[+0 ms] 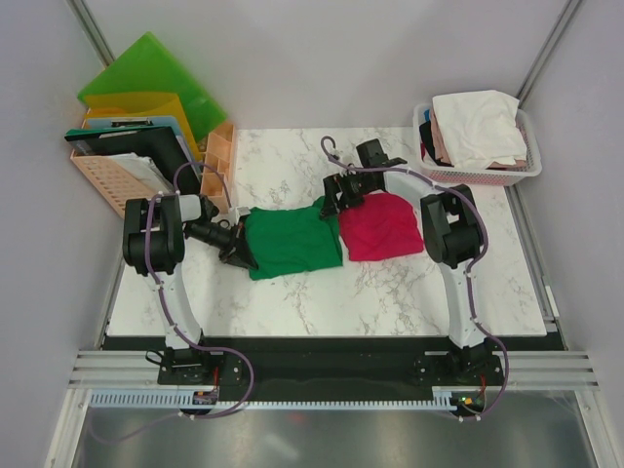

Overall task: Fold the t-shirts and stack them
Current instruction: Put the neatly folded tshirt into the corner of the board with both arms

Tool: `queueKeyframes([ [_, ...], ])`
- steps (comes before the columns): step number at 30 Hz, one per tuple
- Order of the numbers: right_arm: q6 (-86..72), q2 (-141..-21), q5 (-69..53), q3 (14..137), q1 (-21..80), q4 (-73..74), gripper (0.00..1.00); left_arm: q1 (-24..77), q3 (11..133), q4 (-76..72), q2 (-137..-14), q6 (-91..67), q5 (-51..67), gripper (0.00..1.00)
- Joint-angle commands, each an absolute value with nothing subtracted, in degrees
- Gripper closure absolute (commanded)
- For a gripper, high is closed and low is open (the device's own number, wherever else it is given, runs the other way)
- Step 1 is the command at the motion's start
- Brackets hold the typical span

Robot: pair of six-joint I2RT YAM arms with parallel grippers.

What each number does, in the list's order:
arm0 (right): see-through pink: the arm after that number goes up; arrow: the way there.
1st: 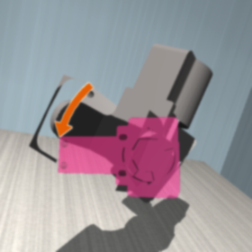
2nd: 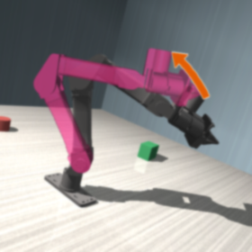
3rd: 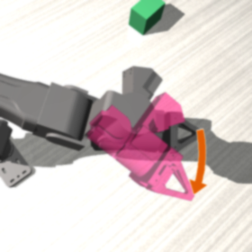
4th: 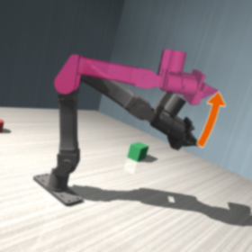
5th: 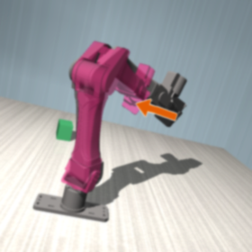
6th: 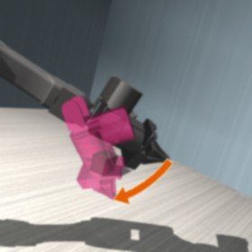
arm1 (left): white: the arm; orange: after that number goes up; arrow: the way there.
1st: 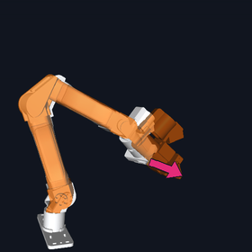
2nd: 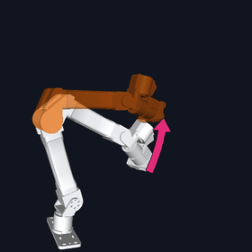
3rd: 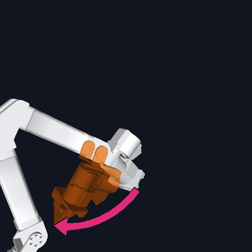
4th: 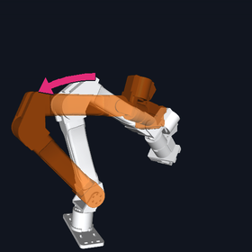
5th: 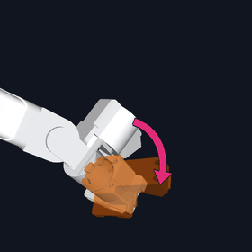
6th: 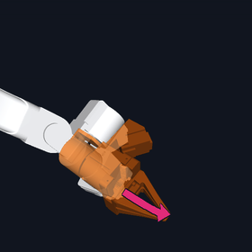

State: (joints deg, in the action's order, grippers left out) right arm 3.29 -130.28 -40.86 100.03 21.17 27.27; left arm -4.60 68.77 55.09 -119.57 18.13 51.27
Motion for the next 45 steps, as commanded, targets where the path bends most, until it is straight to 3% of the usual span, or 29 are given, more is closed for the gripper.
queueKeyframes([
  [1, 5.18, -133.06, -47.62, 103.88, 21.8, 30.75, 0.02, -7.21, 68.73, 55.9, -119.53, 17.93, 52.03, 0.98],
  [10, 12.39, -135.53, -51.68, 108.55, 22.41, 41.04, 0.03, -7.21, 69.08, 56.25, -120.06, 18.11, 51.42, 0.98],
  [13, 13.18, -134.3, -50.28, 107.93, 22.59, 41.92, 0.29, -7.21, 69.08, 56.25, -120.15, 18.19, 51.42, 0.98],
  [14, 13.62, -134.04, -49.93, 107.58, 22.5, 42.18, 0.56, -7.21, 69.26, 56.25, -120.15, 18.28, 51.42, 0.98],
  [16, 13.8, -133.25, -48.96, 107.32, 22.5, 42.63, 0.79, -7.21, 69.26, 56.34, -120.06, 18.28, 51.42, 0.98],
  [17, 14.15, -133.16, -48.87, 107.14, 22.5, 42.8, 0.96, -7.21, 69.26, 56.25, -120.15, 18.19, 51.42, 0.98],
  [18, 14.32, -132.89, -48.69, 107.23, 22.5, 43.32, 1.0, -7.12, 69.26, 56.25, -120.23, 18.28, 51.5, 0.98],
  [25, 15.21, -131.57, -48.26, 108.28, 23.03, 44.39, 1.0, -7.12, 69.34, 56.42, -120.15, 18.63, 51.59, 0.98],
  [26, 15.21, -131.75, -47.9, 108.54, 23.11, 44.47, 0.89, -7.21, 69.26, 56.6, -120.15, 18.72, 51.85, 0.98],
  [28, 15.9, -132.19, -46.59, 108.72, 23.2, 44.73, 0.55, -7.12, 69.08, 56.86, -119.97, 19.07, 52.21, 0.98],
  [29, 16.26, -132.36, -45.97, 108.46, 23.2, 44.74, 0.18, -7.12, 69.0, 56.95, -119.88, 19.07, 52.38, 0.98],
  [31, 17.83, -132.01, -45.01, 106.8, 23.2, 44.47, 0.02, -7.21, 68.99, 57.48, -119.8, 19.68, 52.91, 0.98],
  [37, 15.21, -124.63, -39.47, 95.82, 23.2, 32.0, 0.02, -7.21, 68.99, 57.48, -119.79, 20.04, 53.26, 0.98],
  [45, 17.05, -124.36, -38.05, 92.73, 20.57, 31.64, 0.02, -7.21, 69.08, 57.92, -119.79, 20.48, 53.61, 0.98],
])
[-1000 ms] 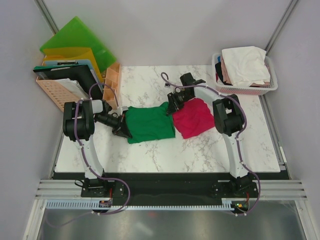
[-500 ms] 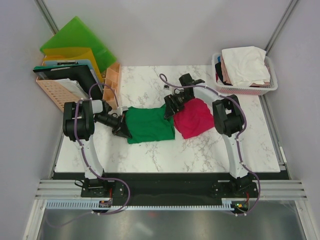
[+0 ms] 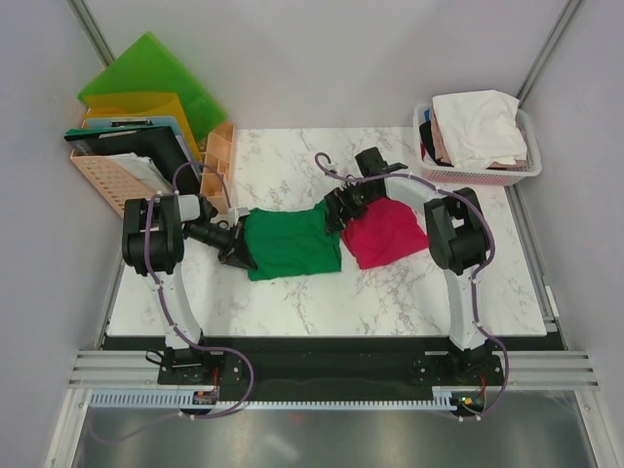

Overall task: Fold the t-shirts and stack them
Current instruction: Put the neatly folded tshirt into the corner of the board with both arms

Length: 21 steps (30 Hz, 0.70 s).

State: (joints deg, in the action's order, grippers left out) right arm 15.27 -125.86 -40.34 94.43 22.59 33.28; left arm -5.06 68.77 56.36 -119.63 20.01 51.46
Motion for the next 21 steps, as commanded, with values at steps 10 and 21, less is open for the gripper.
queueKeyframes([
  [10, 19.33, -122.61, -36.83, 90.27, 13.46, 31.9, 0.02, -7.21, 69.08, 58.27, -119.88, 20.83, 53.79, 0.98],
  [21, 19.95, -121.2, -38.23, 89.73, 8.79, 31.03, 0.02, -7.21, 69.43, 58.45, -120.06, 21.01, 53.79, 0.98],
])
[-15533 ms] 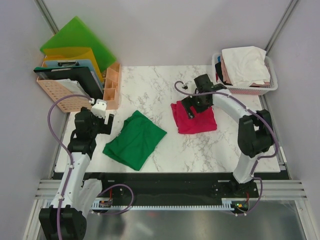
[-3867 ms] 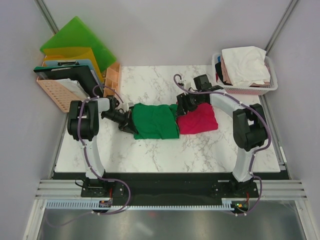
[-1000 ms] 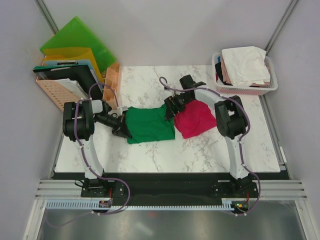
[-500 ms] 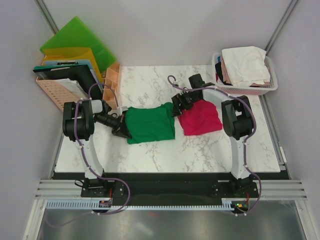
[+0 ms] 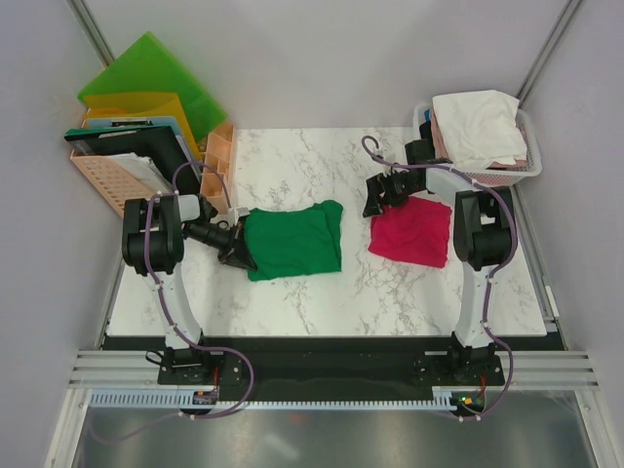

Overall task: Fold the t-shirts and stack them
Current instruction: Put the neatly folded tshirt into the corner of the board with both arms

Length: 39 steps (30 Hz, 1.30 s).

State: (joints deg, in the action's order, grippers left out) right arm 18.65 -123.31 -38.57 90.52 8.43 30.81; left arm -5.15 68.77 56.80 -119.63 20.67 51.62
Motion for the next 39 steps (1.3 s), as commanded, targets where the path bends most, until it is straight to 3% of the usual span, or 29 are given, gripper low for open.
queueKeyframes([
  [1, 19.69, -121.03, -38.49, 90.08, 8.79, 30.94, 0.02, -7.21, 69.52, 58.45, -120.06, 21.18, 53.7, 0.98],
  [13, 11.95, -111.27, -46.93, 95.27, 10.54, 30.31, 0.02, -7.21, 70.49, 58.97, -121.02, 21.88, 53.17, 0.98],
  [23, 9.67, -123.92, -54.56, 99.04, 13.88, 30.77, 0.02, -7.21, 70.84, 58.97, -121.38, 22.06, 52.82, 0.98],
  [39, 4.75, -136.05, -54.66, 106.35, 16.43, 29.09, 0.02, -7.21, 70.84, 58.97, -121.38, 22.06, 52.74, 0.98],
])
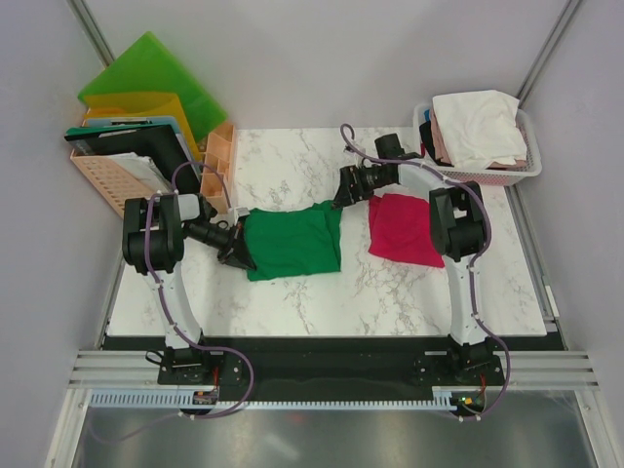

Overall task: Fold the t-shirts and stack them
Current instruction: Put the neatly folded tshirt into the corner of the board with both arms

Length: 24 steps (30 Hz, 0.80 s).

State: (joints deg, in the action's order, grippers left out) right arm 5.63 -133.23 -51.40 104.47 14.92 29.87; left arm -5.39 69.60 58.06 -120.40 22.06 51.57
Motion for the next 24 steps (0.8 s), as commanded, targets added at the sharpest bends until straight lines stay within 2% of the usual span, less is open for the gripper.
queueKeyframes([
  [1, 4.66, -136.92, -55.1, 106.43, 16.78, 29.44, 0.02, -7.21, 70.84, 58.97, -121.38, 22.06, 52.73, 0.98],
  [12, 7.73, -137.64, -64.93, 102.41, 22.49, 34.63, 0.02, -7.12, 70.84, 58.8, -121.46, 21.89, 52.56, 0.98],
  [18, 13.79, -136.85, -64.25, 100.73, 23.73, 40.69, 0.03, -7.21, 70.93, 58.8, -121.38, 21.8, 52.47, 0.98],
  [19, 14.23, -136.76, -64.16, 100.55, 23.73, 40.87, 0.11, -7.21, 70.84, 58.8, -121.38, 21.71, 52.56, 0.98],
  [20, 14.67, -136.67, -63.99, 100.37, 23.73, 41.04, 0.32, -7.21, 70.84, 58.8, -121.38, 21.88, 52.56, 0.98],
  [21, 14.94, -136.58, -63.81, 100.46, 23.73, 41.31, 0.49, -7.21, 70.84, 58.8, -121.38, 21.88, 52.56, 0.98],
  [22, 15.12, -136.5, -62.85, 100.46, 23.73, 41.4, 0.76, -7.29, 70.84, 58.71, -121.29, 21.8, 52.56, 0.98],
  [23, 15.03, -136.32, -62.06, 100.55, 23.82, 41.4, 1.0, -7.21, 70.93, 58.8, -121.38, 21.88, 52.56, 0.98],
  [24, 15.73, -136.14, -61.62, 100.46, 23.91, 41.48, 1.0, -7.21, 70.84, 58.8, -121.29, 21.97, 52.73, 0.98],
])
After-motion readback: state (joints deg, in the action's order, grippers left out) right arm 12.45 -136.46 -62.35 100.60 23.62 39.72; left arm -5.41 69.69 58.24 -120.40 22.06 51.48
